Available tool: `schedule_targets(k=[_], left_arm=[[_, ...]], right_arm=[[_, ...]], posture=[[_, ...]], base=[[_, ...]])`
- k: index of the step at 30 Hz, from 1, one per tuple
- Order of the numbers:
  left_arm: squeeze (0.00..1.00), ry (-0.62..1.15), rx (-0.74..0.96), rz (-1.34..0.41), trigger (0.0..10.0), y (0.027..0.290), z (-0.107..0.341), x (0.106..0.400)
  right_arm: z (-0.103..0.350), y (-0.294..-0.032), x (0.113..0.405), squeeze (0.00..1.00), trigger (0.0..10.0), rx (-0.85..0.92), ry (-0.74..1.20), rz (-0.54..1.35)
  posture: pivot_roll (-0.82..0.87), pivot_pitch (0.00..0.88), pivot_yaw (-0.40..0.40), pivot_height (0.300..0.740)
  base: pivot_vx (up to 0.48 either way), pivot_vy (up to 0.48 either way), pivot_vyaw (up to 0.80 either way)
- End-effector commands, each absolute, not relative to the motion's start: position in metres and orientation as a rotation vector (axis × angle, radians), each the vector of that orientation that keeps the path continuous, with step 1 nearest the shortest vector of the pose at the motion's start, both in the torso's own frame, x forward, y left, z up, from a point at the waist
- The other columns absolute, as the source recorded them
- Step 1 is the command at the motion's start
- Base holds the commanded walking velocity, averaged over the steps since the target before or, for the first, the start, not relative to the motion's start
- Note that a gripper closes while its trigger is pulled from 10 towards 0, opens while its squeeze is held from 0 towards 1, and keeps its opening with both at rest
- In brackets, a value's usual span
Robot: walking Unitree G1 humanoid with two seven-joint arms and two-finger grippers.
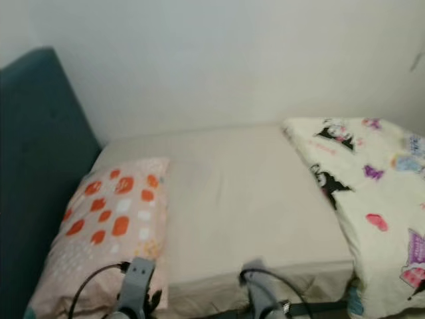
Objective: Clean up the room
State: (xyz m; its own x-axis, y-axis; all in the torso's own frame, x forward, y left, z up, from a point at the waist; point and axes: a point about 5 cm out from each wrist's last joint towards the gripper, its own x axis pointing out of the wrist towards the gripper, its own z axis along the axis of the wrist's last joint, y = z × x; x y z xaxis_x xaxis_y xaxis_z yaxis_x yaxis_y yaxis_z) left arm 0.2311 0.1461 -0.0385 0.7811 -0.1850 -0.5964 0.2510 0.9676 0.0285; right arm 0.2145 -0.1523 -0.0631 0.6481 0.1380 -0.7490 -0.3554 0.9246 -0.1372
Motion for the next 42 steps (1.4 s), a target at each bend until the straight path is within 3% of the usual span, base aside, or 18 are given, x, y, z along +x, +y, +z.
schedule_targets(k=[1, 10, 21, 26, 42], left_arm=[[0.00, 0.642, 0.121, -0.255, 10.0, 0.146, -0.041, 0.229], [0.00, 0.653, 0.067, -0.229, 10.0, 0.138, -0.044, 0.232], [0.00, 0.635, 0.044, -0.131, 10.0, 0.139, -0.045, 0.237], [0.00, 0.634, 0.030, -0.125, 10.0, 0.140, -0.043, 0.241], [0.00, 0.609, 0.082, -0.134, 10.0, 0.149, -0.046, 0.235]], right_arm=[[-0.070, -0.152, 0.207, 0.00, 10.0, -0.302, 0.875, 0.290], [-0.073, -0.153, 0.204, 0.00, 10.0, -0.187, 0.900, 0.185], [-0.071, -0.152, 0.211, 0.00, 10.0, -0.226, 0.864, 0.161], [-0.068, -0.161, 0.215, 0.00, 10.0, -0.080, 0.861, 0.070], [-0.062, -0.157, 0.222, 0.00, 10.0, -0.168, 0.774, 0.075]], posture=[[-0.03, 0.058, 0.016, 0.740], [-0.04, 0.063, 0.016, 0.740], [-0.07, 0.076, 0.024, 0.740], [-0.07, 0.083, 0.037, 0.740], [-0.06, 0.101, 0.047, 0.740]], base=[[0.000, 0.000, 0.00], [0.000, 0.000, 0.00], [0.000, 0.000, 0.00], [0.000, 0.000, 0.00], [0.000, 0.000, 0.00]])
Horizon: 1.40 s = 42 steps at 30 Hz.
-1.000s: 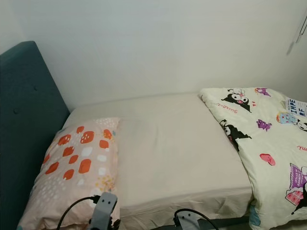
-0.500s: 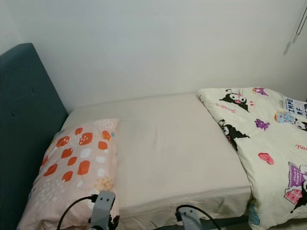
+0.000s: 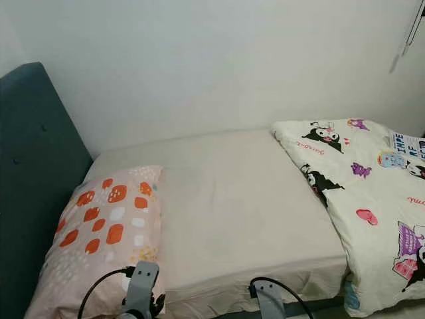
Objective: Clean up the room
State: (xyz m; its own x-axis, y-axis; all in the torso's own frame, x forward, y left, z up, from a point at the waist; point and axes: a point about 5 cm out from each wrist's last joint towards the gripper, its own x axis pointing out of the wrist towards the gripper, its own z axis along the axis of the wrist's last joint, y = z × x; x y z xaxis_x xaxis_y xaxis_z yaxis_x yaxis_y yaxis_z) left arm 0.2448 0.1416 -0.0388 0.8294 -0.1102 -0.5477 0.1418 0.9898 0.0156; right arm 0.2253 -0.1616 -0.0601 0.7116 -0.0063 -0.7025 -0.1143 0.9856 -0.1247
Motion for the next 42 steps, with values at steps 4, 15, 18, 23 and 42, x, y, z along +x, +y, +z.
schedule_targets(k=[4, 15, 18, 23, 42], left_arm=[[0.00, 0.604, 0.096, -0.124, 10.0, 0.155, -0.048, 0.229], [0.00, 0.572, 0.101, -0.078, 10.0, 0.159, -0.050, 0.222], [0.00, 0.565, 0.108, -0.096, 10.0, 0.157, -0.049, 0.222], [0.00, 0.528, 0.137, -0.111, 10.0, 0.157, -0.047, 0.222], [0.00, 0.522, 0.109, -0.096, 10.0, 0.154, -0.049, 0.218]], right_arm=[[-0.062, -0.156, 0.221, 0.00, 10.0, -0.191, 0.756, 0.084], [-0.065, -0.157, 0.215, 0.00, 10.0, -0.146, 0.769, 0.071], [-0.065, -0.155, 0.215, 0.00, 10.0, -0.098, 0.765, 0.092], [-0.066, -0.147, 0.214, 0.00, 10.0, -0.109, 0.770, 0.163], [-0.061, -0.156, 0.218, 0.00, 10.0, -0.035, 0.711, 0.096]], posture=[[-0.06, 0.103, 0.033, 0.740], [-0.04, 0.086, 0.016, 0.740], [-0.04, 0.075, 0.013, 0.740], [-0.04, 0.068, 0.017, 0.740], [-0.04, 0.051, 0.013, 0.740]], base=[[0.000, 0.000, 0.00], [0.000, 0.000, 0.00], [0.000, 0.000, 0.00], [0.000, 0.000, 0.00], [0.000, 0.000, 0.00]])
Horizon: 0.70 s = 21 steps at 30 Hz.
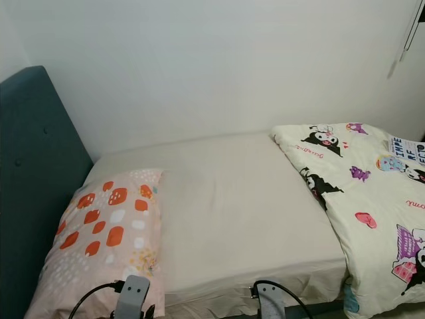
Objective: Clean up the room
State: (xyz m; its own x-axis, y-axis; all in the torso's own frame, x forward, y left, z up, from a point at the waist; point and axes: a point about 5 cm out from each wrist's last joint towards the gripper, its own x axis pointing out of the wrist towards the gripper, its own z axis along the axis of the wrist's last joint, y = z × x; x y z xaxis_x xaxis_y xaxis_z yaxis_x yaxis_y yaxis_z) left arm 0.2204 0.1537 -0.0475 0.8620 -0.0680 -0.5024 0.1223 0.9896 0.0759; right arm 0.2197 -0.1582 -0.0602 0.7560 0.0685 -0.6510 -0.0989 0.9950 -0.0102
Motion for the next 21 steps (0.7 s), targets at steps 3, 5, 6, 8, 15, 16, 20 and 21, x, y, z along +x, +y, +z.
schedule_targets(k=[3, 5, 6, 8, 15, 16, 20, 21], left_arm=[[0.00, 0.518, 0.107, -0.097, 10.0, 0.1539, -0.0478, 0.2192], [0.00, 0.511, 0.103, -0.086, 10.0, 0.1546, -0.0464, 0.2210], [0.00, 0.511, 0.103, -0.086, 10.0, 0.1546, -0.0464, 0.2210], [0.00, 0.503, 0.085, -0.062, 10.0, 0.1571, -0.0449, 0.2222], [0.00, 0.505, 0.062, -0.036, 10.0, 0.1600, -0.0465, 0.2175], [0.00, 0.505, 0.062, -0.036, 10.0, 0.1600, -0.0465, 0.2175], [0.00, 0.490, 0.047, -0.054, 10.0, 0.1582, -0.0442, 0.2197], [0.00, 0.483, 0.041, -0.059, 10.0, 0.1574, -0.0433, 0.2207]], right_arm=[[-0.0613, -0.1559, 0.2179, 0.00, 10.0, -0.063, 0.711, 0.108], [-0.0606, -0.1536, 0.2183, 0.00, 10.0, -0.079, 0.701, 0.134], [-0.0606, -0.1536, 0.2183, 0.00, 10.0, -0.079, 0.701, 0.134], [-0.0598, -0.1498, 0.2181, 0.00, 10.0, -0.082, 0.682, 0.152], [-0.0599, -0.1469, 0.2167, 0.00, 10.0, -0.070, 0.668, 0.144], [-0.0599, -0.1469, 0.2167, 0.00, 10.0, -0.070, 0.668, 0.144], [-0.0582, -0.1484, 0.2180, 0.00, 10.0, -0.049, 0.648, 0.128], [-0.0577, -0.1496, 0.2184, 0.00, 10.0, -0.041, 0.642, 0.119]], posture=[[-0.04, 0.057, 0.011, 0.740], [-0.04, 0.069, 0.011, 0.740], [-0.04, 0.069, 0.011, 0.740], [-0.04, 0.080, 0.016, 0.740], [-0.04, 0.090, 0.024, 0.740], [-0.04, 0.090, 0.024, 0.740], [-0.04, 0.098, 0.022, 0.740], [-0.04, 0.098, 0.022, 0.740]], base=[[0.000, 0.000, 0.00], [0.000, 0.000, 0.00], [0.000, 0.000, 0.00], [0.000, 0.000, 0.00], [0.000, 0.000, 0.00], [0.000, 0.000, 0.00], [0.000, 0.000, 0.00], [0.000, 0.000, 0.00]])
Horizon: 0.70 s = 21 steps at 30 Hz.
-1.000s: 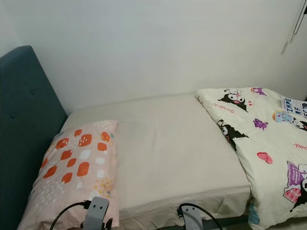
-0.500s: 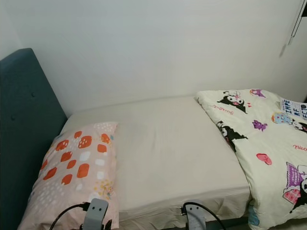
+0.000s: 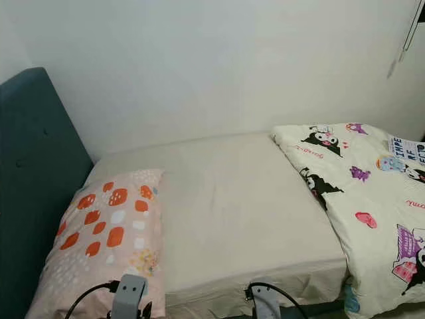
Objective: Clean up the room
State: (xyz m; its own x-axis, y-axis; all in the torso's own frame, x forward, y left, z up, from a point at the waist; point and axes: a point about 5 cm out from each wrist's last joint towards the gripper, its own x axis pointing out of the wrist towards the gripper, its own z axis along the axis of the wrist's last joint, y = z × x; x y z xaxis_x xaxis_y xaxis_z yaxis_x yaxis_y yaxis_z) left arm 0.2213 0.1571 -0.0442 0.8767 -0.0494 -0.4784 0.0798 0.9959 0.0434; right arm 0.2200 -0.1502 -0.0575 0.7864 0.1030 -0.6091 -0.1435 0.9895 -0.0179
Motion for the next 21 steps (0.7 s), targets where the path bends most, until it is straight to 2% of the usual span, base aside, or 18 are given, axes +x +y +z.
schedule_targets(k=[1, 21], left_arm=[[0.00, 0.478, 0.037, -0.059, 10.0, 0.1570, -0.0424, 0.2216], [0.00, 0.463, 0.028, -0.098, 10.0, 0.1510, -0.0384, 0.2262]], right_arm=[[-0.0576, -0.1510, 0.2186, 0.00, 10.0, -0.030, 0.643, 0.110], [-0.0583, -0.1506, 0.2184, 0.00, 10.0, -0.036, 0.658, 0.121]], posture=[[-0.04, 0.101, 0.022, 0.740], [-0.04, 0.107, 0.030, 0.740]], base=[[0.000, 0.000, 0.00], [0.000, 0.000, 0.00]])
